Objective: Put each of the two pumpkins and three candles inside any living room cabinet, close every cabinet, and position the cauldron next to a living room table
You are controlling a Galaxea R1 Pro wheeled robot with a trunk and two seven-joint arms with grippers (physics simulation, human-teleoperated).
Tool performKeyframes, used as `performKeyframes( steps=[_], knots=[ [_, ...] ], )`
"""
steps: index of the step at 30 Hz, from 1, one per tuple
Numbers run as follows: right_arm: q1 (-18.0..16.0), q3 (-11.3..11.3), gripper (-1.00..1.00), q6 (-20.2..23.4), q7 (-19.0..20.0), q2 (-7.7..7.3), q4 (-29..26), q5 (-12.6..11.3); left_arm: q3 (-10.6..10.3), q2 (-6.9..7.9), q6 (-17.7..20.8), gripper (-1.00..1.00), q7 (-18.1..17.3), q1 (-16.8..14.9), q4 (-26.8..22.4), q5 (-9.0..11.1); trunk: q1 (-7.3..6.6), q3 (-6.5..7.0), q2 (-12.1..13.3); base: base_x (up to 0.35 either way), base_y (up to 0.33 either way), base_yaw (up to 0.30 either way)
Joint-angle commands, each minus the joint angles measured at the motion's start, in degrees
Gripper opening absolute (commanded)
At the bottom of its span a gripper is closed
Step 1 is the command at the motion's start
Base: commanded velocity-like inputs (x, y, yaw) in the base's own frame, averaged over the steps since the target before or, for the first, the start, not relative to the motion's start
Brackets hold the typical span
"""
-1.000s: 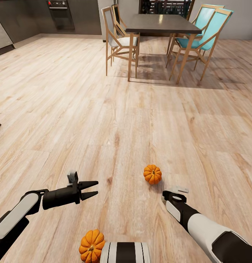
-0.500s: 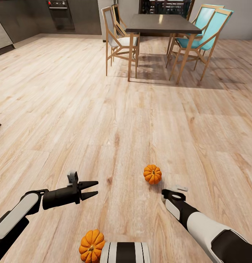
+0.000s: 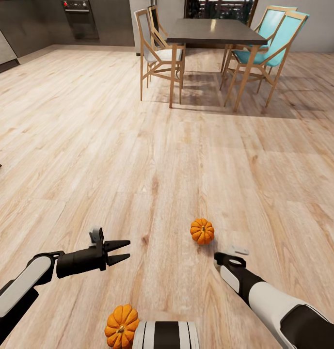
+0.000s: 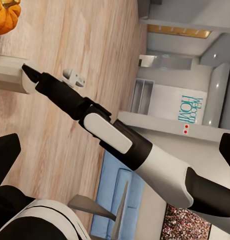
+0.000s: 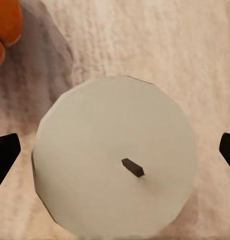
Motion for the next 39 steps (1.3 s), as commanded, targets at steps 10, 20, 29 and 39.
performKeyframes(
  steps=[10,20,29,39],
  knots=[
    [0.0,0.5,1.00,-0.2,-0.3,0.12,0.8,-0.4,-0.1,-0.01,0.0,1.00,-0.4,-0.1,0.0,-0.3,0.02,-0.26,0.0,0.000,0.000,0.000],
    [0.0,0.5,1.00,-0.1,-0.3,0.18,0.8,-0.3,-0.1,-0.01,0.0,1.00,-0.4,0.0,0.0,-0.3,0.02,-0.26,0.0,0.000,0.000,0.000],
    [0.0,0.5,1.00,-0.1,-0.3,0.18,0.8,-0.3,-0.1,-0.01,0.0,1.00,-0.4,-0.1,0.0,-0.3,0.07,-0.70,-0.1,0.000,0.000,0.000],
    [0.0,0.6,1.00,-0.1,-0.3,0.18,0.8,-0.3,-0.1,-0.01,0.0,1.00,-0.4,0.0,0.0,-0.3,0.07,-0.70,-0.1,0.000,0.000,0.000]
  ],
)
